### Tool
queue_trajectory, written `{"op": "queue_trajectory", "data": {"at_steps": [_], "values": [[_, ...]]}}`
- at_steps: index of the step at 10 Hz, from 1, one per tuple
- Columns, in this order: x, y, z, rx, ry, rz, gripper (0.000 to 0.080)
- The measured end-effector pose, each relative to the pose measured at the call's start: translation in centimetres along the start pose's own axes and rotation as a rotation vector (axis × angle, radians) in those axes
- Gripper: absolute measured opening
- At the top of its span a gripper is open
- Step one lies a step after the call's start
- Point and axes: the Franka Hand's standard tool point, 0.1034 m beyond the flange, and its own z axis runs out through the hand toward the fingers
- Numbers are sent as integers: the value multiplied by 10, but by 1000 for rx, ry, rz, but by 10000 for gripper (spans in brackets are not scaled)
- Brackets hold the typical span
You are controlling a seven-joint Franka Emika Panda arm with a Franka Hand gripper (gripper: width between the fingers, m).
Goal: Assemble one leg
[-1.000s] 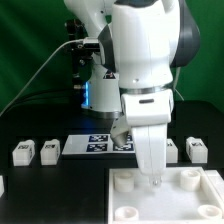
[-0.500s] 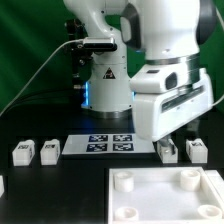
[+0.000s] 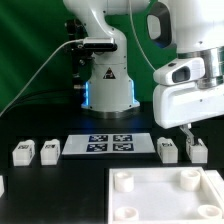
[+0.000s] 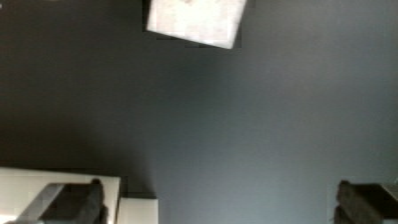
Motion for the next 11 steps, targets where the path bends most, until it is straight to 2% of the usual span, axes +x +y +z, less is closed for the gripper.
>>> {"op": "queue_trajectory", "data": {"at_steps": [2, 3, 4, 5, 6, 7, 10, 11], "values": [[-7, 1, 4, 8, -31, 151, 649], [-23, 7, 14, 14, -104, 217, 649], [-29, 7, 18, 11, -119, 242, 649], [-42, 8, 19, 9, -237, 244, 649], [-41, 7, 18, 17, -359, 261, 649], [-33, 1, 18, 27, -439, 281, 649], [-39, 0, 18, 60, -712, 276, 649], [-38, -2, 22, 73, -778, 274, 649]]}}
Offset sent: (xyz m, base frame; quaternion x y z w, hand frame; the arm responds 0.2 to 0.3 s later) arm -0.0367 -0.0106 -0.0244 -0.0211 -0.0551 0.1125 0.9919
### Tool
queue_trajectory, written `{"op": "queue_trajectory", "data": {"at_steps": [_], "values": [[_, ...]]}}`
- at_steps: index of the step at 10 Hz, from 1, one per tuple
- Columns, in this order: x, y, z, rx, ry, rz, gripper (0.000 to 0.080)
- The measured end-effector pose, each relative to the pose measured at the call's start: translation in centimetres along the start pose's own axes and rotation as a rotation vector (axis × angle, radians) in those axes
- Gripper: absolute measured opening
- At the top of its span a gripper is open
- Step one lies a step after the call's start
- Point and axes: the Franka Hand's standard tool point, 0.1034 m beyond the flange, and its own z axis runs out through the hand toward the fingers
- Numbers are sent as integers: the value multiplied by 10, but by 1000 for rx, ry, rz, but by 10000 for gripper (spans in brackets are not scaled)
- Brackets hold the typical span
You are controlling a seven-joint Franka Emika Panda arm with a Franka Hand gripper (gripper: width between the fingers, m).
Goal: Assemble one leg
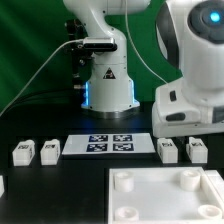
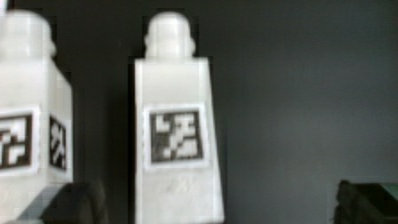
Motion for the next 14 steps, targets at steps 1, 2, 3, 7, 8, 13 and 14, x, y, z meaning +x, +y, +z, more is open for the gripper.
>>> {"op": "queue_trajectory", "data": {"at_steps": [1, 2, 3, 7, 8, 13, 14], "values": [[5, 0, 2, 5, 5, 1, 649], [4, 0, 2, 4, 5, 0, 649], [4, 0, 2, 4, 4, 0, 649], [3, 1, 23, -4, -38, 13, 649], [3, 0, 31, -9, -61, 36, 649], [2, -1, 34, -11, -73, 37, 396], [2, -1, 34, -11, -73, 37, 288]]}}
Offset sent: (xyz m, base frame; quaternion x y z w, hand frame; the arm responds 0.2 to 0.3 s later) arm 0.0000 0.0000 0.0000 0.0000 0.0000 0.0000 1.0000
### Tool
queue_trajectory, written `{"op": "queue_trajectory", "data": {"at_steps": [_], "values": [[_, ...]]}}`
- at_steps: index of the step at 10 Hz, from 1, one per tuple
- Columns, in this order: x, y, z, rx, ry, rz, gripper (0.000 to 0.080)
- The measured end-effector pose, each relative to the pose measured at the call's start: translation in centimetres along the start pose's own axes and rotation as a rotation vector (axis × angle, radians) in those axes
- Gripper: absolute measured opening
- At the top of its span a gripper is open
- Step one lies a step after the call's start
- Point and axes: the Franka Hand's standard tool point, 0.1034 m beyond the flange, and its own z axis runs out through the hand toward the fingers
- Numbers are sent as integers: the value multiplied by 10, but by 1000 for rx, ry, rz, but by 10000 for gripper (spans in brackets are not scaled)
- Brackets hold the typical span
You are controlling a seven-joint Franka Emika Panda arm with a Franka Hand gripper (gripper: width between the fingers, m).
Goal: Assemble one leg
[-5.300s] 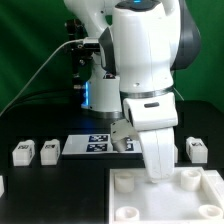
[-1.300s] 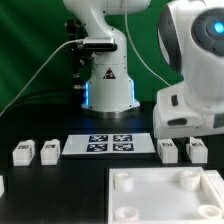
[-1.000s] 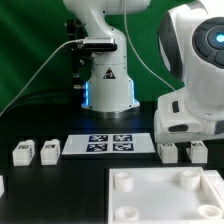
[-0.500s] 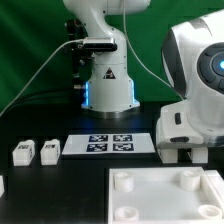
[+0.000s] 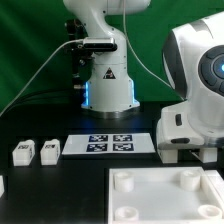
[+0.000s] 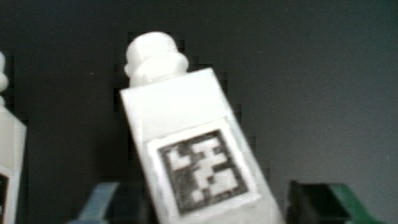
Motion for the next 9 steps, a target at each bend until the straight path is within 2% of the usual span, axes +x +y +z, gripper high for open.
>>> {"op": "queue_trajectory", "data": {"at_steps": [9], "values": [[0, 1, -2, 1, -2, -2, 291]]}}
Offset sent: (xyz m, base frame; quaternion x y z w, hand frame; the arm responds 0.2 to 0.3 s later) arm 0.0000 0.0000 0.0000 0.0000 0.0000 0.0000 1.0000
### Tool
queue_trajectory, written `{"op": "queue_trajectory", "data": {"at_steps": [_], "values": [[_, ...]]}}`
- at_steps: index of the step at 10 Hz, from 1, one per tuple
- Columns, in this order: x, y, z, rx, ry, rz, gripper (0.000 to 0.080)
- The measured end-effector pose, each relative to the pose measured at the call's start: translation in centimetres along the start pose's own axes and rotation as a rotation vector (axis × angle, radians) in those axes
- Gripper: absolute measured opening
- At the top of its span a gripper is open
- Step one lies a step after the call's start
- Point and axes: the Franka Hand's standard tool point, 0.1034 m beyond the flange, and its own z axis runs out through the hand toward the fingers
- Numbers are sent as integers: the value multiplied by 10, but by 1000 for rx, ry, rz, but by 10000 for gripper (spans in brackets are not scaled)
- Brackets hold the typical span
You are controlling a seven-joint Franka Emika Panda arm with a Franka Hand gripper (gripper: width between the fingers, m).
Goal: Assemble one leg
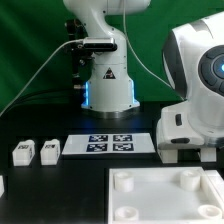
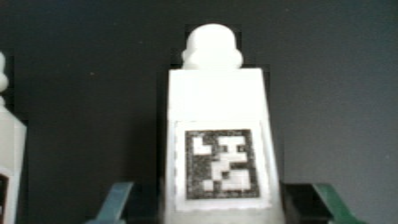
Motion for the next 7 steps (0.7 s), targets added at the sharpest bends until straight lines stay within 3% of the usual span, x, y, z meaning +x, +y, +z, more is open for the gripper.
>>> {"op": "queue_trajectory", "data": {"at_steps": [1, 3, 4, 6, 7], "values": [[0, 2, -16, 3, -1, -7, 291], [-7, 6, -67, 16, 17, -44, 291], [-6, 7, -93, 20, 96, -63, 291], [-20, 6, -161, 22, 300, -81, 291], [-28, 1, -173, 22, 350, -73, 292]]}}
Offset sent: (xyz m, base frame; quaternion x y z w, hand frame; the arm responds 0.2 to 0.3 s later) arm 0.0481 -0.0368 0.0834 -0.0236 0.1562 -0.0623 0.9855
